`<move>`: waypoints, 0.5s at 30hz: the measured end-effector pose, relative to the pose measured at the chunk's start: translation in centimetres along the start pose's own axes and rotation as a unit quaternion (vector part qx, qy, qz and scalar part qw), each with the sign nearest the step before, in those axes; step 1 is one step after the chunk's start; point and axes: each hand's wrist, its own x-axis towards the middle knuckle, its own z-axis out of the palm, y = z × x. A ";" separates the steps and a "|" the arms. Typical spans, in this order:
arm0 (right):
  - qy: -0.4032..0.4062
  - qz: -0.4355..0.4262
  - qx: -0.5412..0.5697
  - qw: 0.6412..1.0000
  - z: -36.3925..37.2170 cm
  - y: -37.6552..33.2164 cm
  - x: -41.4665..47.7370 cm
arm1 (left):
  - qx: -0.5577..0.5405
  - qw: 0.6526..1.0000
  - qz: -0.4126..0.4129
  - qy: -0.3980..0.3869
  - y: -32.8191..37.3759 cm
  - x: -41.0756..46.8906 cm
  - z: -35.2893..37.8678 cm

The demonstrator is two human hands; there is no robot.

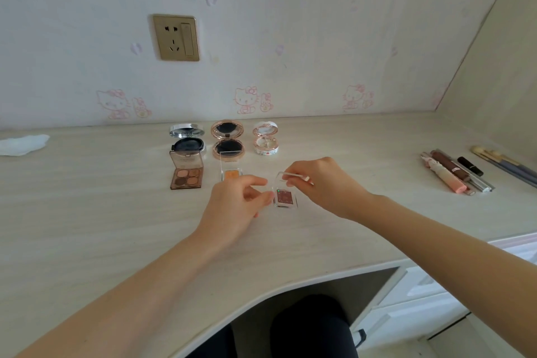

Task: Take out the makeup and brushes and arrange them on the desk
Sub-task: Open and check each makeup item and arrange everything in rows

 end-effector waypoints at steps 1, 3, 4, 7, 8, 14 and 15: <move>-0.009 0.004 -0.007 1.000 0.1 0.2 0.3 | 0.043 0.998 0.036 0.008 -0.3 0.1 -0.1; -0.024 0.010 -0.019 0.999 0.4 0.4 1.0 | 0.119 0.987 0.110 -0.001 -0.8 0.3 -0.2; -0.029 0.013 -0.025 0.999 0.6 0.5 1.3 | 0.154 0.978 0.142 -0.010 -1.0 0.4 0.0; -0.041 0.026 -0.046 0.998 1.1 0.6 2.3 | 0.233 0.950 0.209 -0.002 -1.5 0.8 0.5; -0.041 0.028 -0.058 0.997 1.3 0.6 2.6 | 0.246 0.943 0.223 0.007 -1.6 1.0 0.6; -0.059 0.029 -0.095 0.993 1.9 1.1 4.0 | 0.249 0.935 0.251 0.028 -2.2 2.1 1.1; -0.056 0.020 -0.094 0.994 2.0 1.2 4.2 | 0.243 0.938 0.246 0.026 -2.3 2.3 1.1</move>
